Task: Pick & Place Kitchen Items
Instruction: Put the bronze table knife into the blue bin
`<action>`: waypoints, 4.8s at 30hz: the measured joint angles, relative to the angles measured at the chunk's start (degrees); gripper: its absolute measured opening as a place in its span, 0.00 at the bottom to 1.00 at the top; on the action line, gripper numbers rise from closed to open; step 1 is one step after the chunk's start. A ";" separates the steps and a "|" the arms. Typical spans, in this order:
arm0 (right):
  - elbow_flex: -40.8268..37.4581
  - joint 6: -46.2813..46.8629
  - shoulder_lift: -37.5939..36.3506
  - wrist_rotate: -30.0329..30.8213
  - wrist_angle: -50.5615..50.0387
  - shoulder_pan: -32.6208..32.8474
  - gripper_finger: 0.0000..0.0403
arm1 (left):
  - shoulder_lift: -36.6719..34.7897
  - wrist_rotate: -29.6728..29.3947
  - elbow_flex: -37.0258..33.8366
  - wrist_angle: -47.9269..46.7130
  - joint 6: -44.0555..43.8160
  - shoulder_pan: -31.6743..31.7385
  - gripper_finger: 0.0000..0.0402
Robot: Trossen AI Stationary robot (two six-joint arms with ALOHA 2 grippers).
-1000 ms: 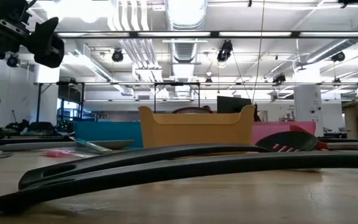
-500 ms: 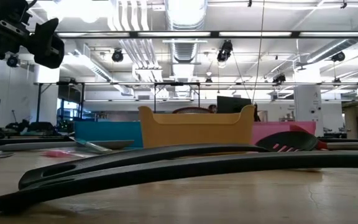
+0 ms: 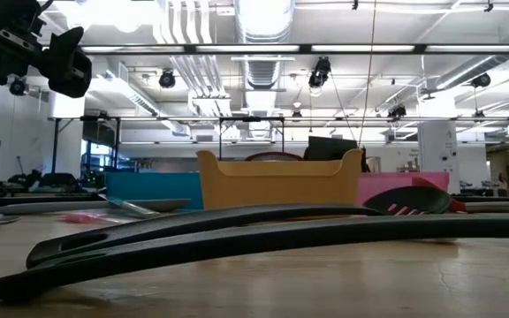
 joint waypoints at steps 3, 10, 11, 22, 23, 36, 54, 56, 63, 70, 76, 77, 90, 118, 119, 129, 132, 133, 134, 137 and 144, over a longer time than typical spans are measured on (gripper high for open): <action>0.08 0.67 0.17 -3.13 -0.08 -0.53 0.02 | 0.05 0.00 0.00 -0.05 0.00 -0.02 0.61; -6.59 -5.18 -3.43 -22.46 -1.60 -0.64 0.02 | 0.16 0.02 0.00 -0.23 0.00 -0.02 0.61; -7.22 -5.78 -4.01 -24.07 -1.35 -0.57 0.02 | 0.14 0.01 0.00 -0.41 0.00 -0.01 0.61; -7.76 17.69 -3.79 -9.85 2.92 4.06 0.02 | 0.66 0.01 0.01 -1.39 0.00 -0.01 0.61; -7.88 18.74 -3.71 -6.18 2.95 4.46 0.02 | 0.66 0.01 0.02 -1.38 0.00 -0.01 0.61; -8.24 39.76 -3.02 27.39 -31.59 12.63 0.02 | 0.75 0.02 0.02 -1.40 0.00 0.00 0.61; -7.67 81.39 -3.00 15.17 -47.92 26.31 0.02 | 0.77 0.02 0.02 -1.40 0.00 0.00 0.61; -7.67 85.15 -3.00 15.03 -47.93 26.50 0.02 | 0.75 0.02 0.00 -1.40 0.00 0.00 0.61; -7.61 96.47 -2.01 18.72 -48.05 28.00 0.02 | 0.75 0.02 0.01 -1.41 0.00 0.00 0.61; -7.61 95.24 2.66 14.04 -47.25 28.05 0.02 | 0.77 0.02 0.02 -1.43 0.00 0.00 0.61; -7.63 87.37 6.34 8.97 -47.74 27.25 0.02 | 0.77 0.02 0.02 -1.53 0.00 0.00 0.61; -7.63 86.78 6.71 8.57 -47.87 27.08 0.02 | 0.77 0.02 0.02 -1.57 0.00 0.00 0.61; -8.94 90.22 9.37 4.15 -48.03 26.22 0.32 | 0.88 0.02 0.00 -1.93 0.00 -0.01 0.61; -18.58 101.75 12.41 2.27 -36.17 26.32 0.53 | 0.90 0.01 0.00 -2.76 0.00 -0.01 0.61; -18.58 101.82 12.41 2.48 -36.21 26.35 0.50 | 0.90 0.02 0.01 -2.78 0.02 -0.01 0.61; -20.08 101.52 12.69 2.99 -36.40 26.33 0.23 | 0.90 0.02 0.01 -3.00 0.01 -0.01 0.61; -20.74 101.67 12.65 2.98 -36.27 26.33 0.14 | 0.90 0.02 0.00 -3.02 0.00 0.00 0.61; -20.77 101.90 12.65 2.97 -36.27 26.33 0.12 | 0.90 0.02 0.00 -3.04 0.00 -0.02 0.61; -20.78 102.23 12.65 2.96 -36.25 26.33 0.09 | 0.90 0.02 0.00 -3.04 0.00 -0.02 0.61; -20.23 102.35 12.58 2.94 -36.34 26.35 0.05 | 0.90 0.02 0.00 -3.04 0.00 -0.02 0.61; -16.32 100.34 12.49 4.57 -36.48 26.33 0.03 | 0.90 0.02 0.02 -3.11 0.00 0.00 0.61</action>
